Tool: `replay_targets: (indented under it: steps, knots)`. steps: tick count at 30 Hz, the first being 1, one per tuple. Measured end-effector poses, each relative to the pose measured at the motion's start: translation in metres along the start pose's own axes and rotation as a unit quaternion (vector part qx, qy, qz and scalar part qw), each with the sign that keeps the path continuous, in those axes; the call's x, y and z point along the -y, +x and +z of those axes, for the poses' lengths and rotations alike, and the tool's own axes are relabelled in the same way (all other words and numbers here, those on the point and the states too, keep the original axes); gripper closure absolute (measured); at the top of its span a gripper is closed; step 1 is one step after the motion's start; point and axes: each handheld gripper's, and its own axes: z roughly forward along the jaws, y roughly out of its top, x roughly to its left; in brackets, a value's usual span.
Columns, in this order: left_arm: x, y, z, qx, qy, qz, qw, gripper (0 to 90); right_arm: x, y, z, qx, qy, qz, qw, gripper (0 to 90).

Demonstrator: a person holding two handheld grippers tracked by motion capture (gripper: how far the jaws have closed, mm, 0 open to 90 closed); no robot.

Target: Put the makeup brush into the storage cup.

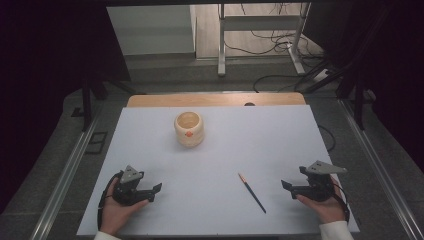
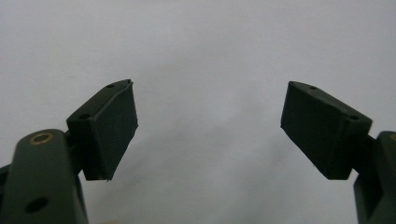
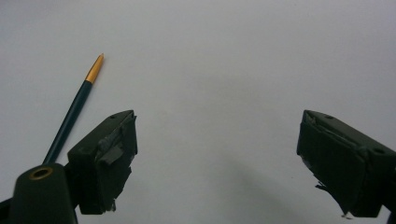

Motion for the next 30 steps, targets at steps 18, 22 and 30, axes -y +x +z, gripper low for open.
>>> replay_targets:
  steps: [18, 22, 30]
  knots:
    - [-0.001, 0.003, -0.003, 0.007, -0.011, -0.002, 0.9999, 18.3, -0.007, 0.0, 0.003, 0.021, 0.007, 0.011, 0.9997, 15.4]
    - [-0.004, 0.0, -0.001, 0.013, -0.008, 0.007, 0.9999, 18.2, -0.007, 0.0, -0.001, 0.027, 0.018, 0.02, 0.9993, 15.8]
    - [-0.009, -0.004, 0.001, 0.018, -0.011, 0.016, 0.9996, 18.2, -0.008, -0.005, -0.011, 0.037, 0.022, 0.039, 0.9983, 15.4]
